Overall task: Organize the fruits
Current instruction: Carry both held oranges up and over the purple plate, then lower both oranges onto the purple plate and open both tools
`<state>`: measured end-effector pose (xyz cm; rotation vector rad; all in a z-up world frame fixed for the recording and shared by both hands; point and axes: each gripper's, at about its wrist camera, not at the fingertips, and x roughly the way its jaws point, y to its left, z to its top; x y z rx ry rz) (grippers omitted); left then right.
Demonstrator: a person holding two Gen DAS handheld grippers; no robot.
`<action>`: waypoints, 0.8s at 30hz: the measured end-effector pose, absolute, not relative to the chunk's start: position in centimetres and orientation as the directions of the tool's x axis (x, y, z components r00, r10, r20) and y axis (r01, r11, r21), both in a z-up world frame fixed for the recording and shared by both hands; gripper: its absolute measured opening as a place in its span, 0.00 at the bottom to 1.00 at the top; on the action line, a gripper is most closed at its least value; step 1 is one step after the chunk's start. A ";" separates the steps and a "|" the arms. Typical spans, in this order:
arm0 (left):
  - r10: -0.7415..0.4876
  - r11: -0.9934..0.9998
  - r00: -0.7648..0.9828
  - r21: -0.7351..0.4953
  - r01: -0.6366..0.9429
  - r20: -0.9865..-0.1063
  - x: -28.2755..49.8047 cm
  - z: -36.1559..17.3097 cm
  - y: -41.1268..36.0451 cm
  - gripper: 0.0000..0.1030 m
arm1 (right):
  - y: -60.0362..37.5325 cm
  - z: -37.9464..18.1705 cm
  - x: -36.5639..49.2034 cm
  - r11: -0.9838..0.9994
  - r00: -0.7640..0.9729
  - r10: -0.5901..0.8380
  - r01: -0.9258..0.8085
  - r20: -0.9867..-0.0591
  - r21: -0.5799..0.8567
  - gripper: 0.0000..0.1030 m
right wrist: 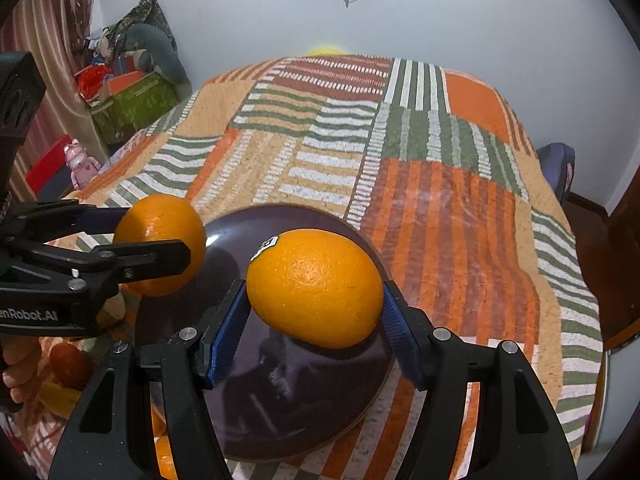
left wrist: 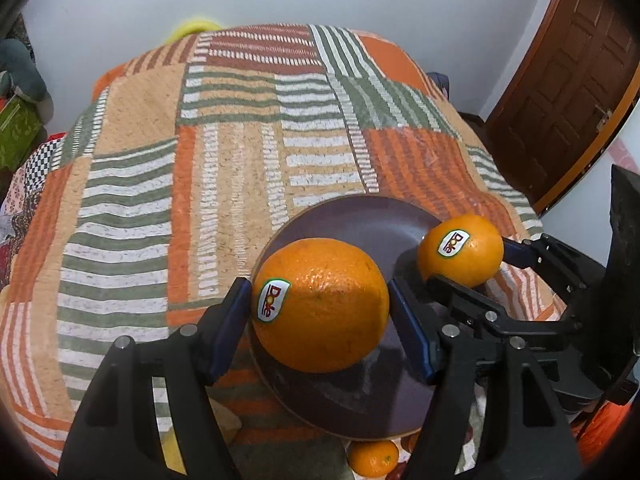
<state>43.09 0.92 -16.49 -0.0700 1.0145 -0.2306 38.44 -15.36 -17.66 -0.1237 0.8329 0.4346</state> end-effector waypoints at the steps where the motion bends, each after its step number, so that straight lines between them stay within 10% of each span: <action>1: -0.223 0.973 0.499 -0.162 0.164 -0.838 43.3 -16.8 0.7 0.67 | -15.4 -18.0 38.6 0.906 0.585 0.321 -0.419 -0.745 0.061 0.60; 24: -0.299 0.954 0.517 -0.231 0.193 -0.802 44.8 -16.0 0.4 0.76 | -14.9 -18.4 39.0 0.892 0.575 0.338 -0.449 -0.745 0.058 0.63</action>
